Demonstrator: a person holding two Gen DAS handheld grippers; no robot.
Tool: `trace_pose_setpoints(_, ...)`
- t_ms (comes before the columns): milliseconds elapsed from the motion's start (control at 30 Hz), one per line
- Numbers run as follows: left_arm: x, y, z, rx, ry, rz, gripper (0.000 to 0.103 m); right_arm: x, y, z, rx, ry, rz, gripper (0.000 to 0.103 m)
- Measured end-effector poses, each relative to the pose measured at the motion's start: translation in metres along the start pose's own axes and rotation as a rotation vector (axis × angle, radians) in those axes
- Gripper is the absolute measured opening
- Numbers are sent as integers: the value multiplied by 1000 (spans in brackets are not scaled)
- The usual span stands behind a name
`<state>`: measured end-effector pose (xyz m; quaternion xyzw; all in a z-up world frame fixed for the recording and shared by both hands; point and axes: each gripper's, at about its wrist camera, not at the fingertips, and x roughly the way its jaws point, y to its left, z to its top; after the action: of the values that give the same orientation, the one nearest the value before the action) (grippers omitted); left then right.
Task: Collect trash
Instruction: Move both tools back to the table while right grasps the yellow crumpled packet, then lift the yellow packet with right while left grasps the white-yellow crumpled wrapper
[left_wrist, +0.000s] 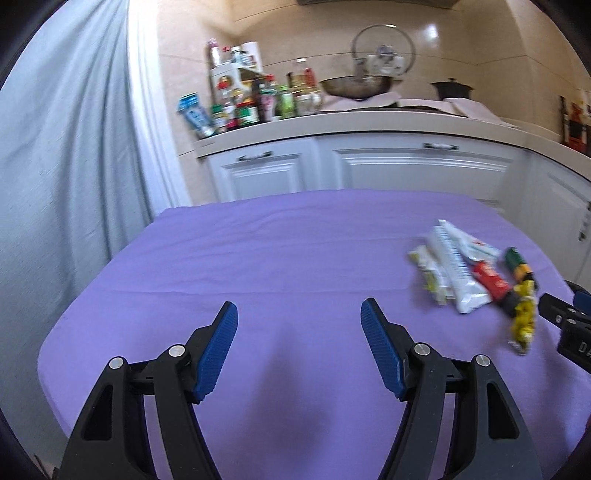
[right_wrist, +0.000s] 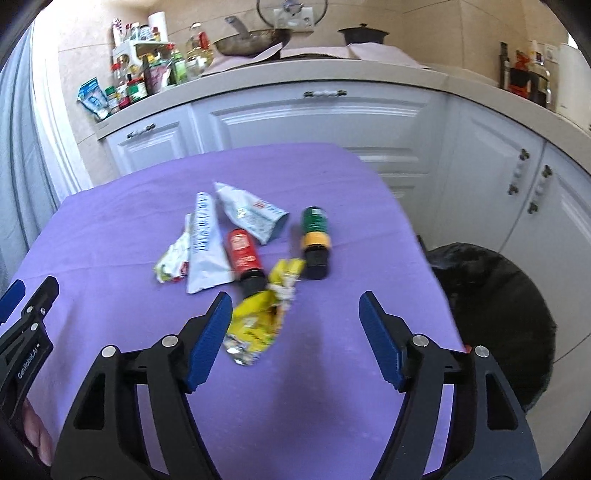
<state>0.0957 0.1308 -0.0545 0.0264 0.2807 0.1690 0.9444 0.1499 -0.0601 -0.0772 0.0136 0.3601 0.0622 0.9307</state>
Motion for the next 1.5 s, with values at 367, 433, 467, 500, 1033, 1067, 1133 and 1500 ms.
trace_pose_setpoints(367, 16, 19, -4, -33, 54, 3, 67, 28, 2, -6, -3, 118, -42, 65)
trace_pose_setpoints(433, 14, 17, -4, -29, 52, -6, 67, 28, -3, -8, 0, 126, -42, 53)
trace_pose_setpoints(467, 14, 16, -4, -28, 52, -9, 67, 27, -5, -9, -2, 123, -45, 47)
trace_pose_setpoints(500, 13, 15, -4, -28, 52, -13, 67, 26, -7, -9, -3, 121, -44, 43)
trace_pose_setpoints(1033, 6, -16, 1, 6, 50, -73, 68, -4, -26, -7, -42, 10, -48, 29)
trace_pose_setpoints(1067, 6, -20, 1, 10, 50, -78, 68, -6, -29, -5, -44, -1, -57, 29)
trace_pose_setpoints(1133, 6, -27, 4, 18, 49, -89, 68, -7, -36, -2, -44, -19, -74, 29)
trace_pose_setpoints(1500, 21, -60, 18, 23, 86, -161, 68, 9, -74, 21, -15, -49, -124, 29)
